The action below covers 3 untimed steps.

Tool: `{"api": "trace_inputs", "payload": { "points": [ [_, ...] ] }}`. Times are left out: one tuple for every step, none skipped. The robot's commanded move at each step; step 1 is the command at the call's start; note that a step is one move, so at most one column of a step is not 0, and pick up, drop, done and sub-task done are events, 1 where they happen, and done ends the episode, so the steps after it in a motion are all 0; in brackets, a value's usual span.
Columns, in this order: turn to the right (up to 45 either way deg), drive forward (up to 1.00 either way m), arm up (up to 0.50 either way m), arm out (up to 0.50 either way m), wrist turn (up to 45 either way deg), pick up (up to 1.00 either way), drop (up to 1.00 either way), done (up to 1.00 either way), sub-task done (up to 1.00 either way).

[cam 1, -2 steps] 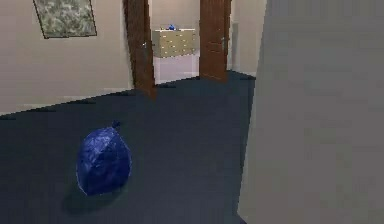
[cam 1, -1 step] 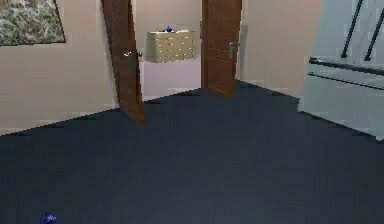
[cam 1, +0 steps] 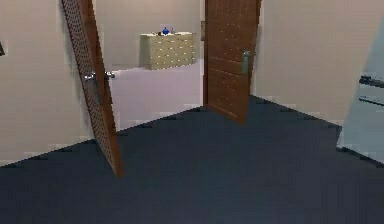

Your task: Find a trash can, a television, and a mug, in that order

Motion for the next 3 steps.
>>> {"api": "trace_inputs", "payload": {
  "points": [
    [-3.0,0.0,0.0,0.0,0.0,0.0,0.0,0.0,0.0],
    [0.0,1.0,0.0,0.0,0.0,0.0,0.0,0.0,0.0],
    [0.0,1.0,0.0,0.0,0.0,0.0,0.0,0.0,0.0]
  ]
}}
